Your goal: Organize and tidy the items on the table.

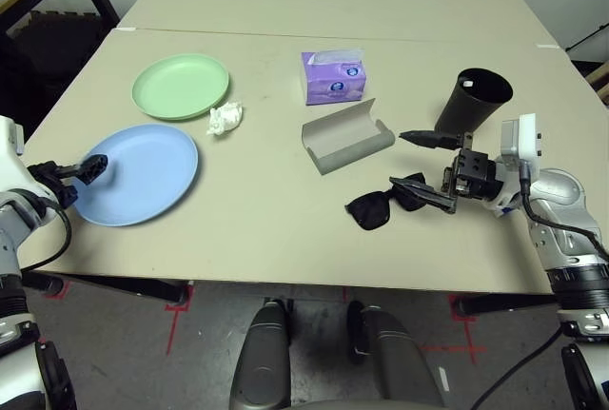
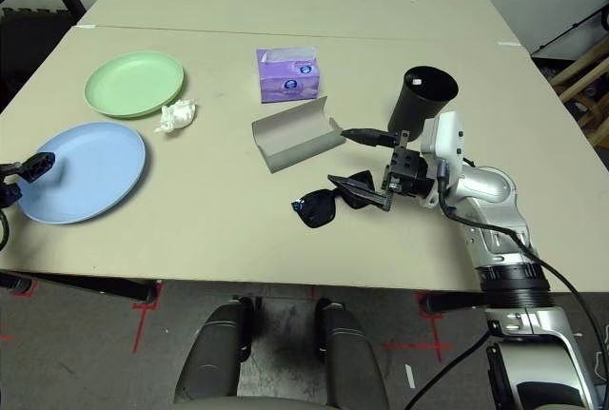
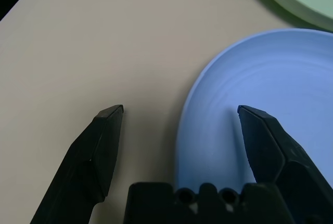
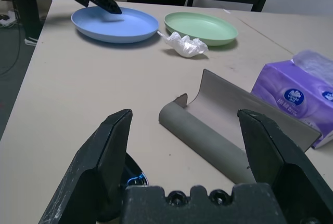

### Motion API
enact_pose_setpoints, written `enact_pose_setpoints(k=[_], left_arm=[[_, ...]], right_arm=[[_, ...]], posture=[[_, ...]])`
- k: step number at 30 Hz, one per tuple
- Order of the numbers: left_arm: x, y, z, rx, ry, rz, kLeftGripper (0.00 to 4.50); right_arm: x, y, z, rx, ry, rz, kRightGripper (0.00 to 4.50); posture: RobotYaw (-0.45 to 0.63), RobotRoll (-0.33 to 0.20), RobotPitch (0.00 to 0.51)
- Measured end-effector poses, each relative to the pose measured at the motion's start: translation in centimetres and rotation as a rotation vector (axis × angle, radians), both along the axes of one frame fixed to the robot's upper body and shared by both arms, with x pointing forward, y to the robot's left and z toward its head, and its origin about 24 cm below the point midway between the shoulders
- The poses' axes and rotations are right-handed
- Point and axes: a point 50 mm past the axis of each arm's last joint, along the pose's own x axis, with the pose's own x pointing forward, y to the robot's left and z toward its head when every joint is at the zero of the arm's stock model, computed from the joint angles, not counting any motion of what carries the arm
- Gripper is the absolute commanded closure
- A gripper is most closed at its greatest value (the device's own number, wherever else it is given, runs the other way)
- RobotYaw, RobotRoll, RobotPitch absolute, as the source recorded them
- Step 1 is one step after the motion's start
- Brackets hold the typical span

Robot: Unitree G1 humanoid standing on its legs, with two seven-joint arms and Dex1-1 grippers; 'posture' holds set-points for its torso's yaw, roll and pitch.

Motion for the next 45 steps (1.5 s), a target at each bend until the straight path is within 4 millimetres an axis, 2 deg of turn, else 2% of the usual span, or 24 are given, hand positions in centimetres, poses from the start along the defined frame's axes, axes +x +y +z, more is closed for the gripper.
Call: enact_pose_setpoints(k=[1,2,7,12,29,45], left_arm=[[0.0,0.0,-0.1,0.000,0.002,0.001,0.39],[-0.1,0.1,-0.1,0.000,0.006,0.003,0.56],[-0.5,0.5,-1.0,-0.012,0.037,0.015,2.54],[-0.5,0.5,-0.5,-0.006,0.010,0.003,4.45],[0.2,0.3,0.8,-0.062,-0.011,-0.020,4.48],[-1.6,1.0,0.9,-0.180,0.013,-0.024,4.48]], right_arm=[[0.0,0.0,0.1,0.000,-0.003,0.001,0.00],[0.0,0.0,0.1,0.000,-0.004,0.002,0.00],[-0.1,0.0,-0.1,0.001,0.002,0.000,0.00],[-0.1,0.0,-0.1,0.001,0.003,0.000,0.00],[-0.1,0.0,-0.1,0.001,0.002,0.000,0.00],[0.0,0.0,-0.1,-0.001,0.001,-0.001,0.00]], posture=[[0.16,0.000,0.184],[0.16,0.000,0.184],[0.16,0.000,0.183],[0.16,0.000,0.183],[0.16,0.000,0.181],[0.17,0.000,0.185]])
